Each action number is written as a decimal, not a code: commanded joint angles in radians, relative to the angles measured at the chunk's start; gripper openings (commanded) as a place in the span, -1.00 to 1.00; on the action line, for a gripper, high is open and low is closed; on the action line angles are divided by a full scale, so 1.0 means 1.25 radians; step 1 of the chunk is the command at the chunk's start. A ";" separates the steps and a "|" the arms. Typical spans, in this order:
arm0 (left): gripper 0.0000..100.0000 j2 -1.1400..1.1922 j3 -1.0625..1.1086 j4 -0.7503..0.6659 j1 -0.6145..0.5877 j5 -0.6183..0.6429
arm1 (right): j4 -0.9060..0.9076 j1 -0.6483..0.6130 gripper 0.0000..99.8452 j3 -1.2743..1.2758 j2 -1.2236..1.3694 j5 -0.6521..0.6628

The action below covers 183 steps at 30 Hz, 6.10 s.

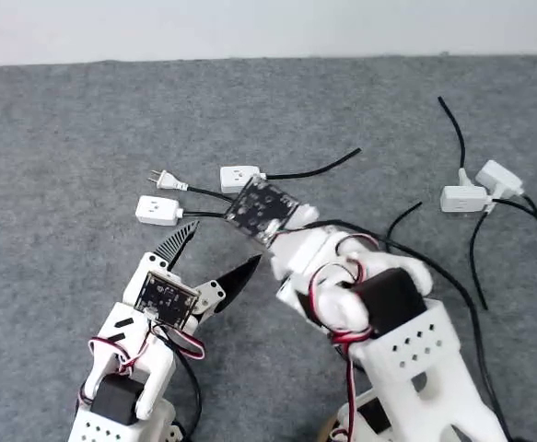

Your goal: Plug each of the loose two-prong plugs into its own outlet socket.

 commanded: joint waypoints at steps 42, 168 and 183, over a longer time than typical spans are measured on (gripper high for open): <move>-0.30 -0.001 0.001 -0.080 -0.068 0.029 | -0.053 0.238 -0.97 -0.045 0.139 -0.361; -0.30 -0.001 0.017 -0.042 0.043 -0.031 | 0.051 -0.112 -0.99 -0.080 -0.031 -0.276; -0.30 -0.001 0.014 -0.039 0.041 -0.031 | 0.050 -0.090 -0.98 -0.006 -0.039 -0.276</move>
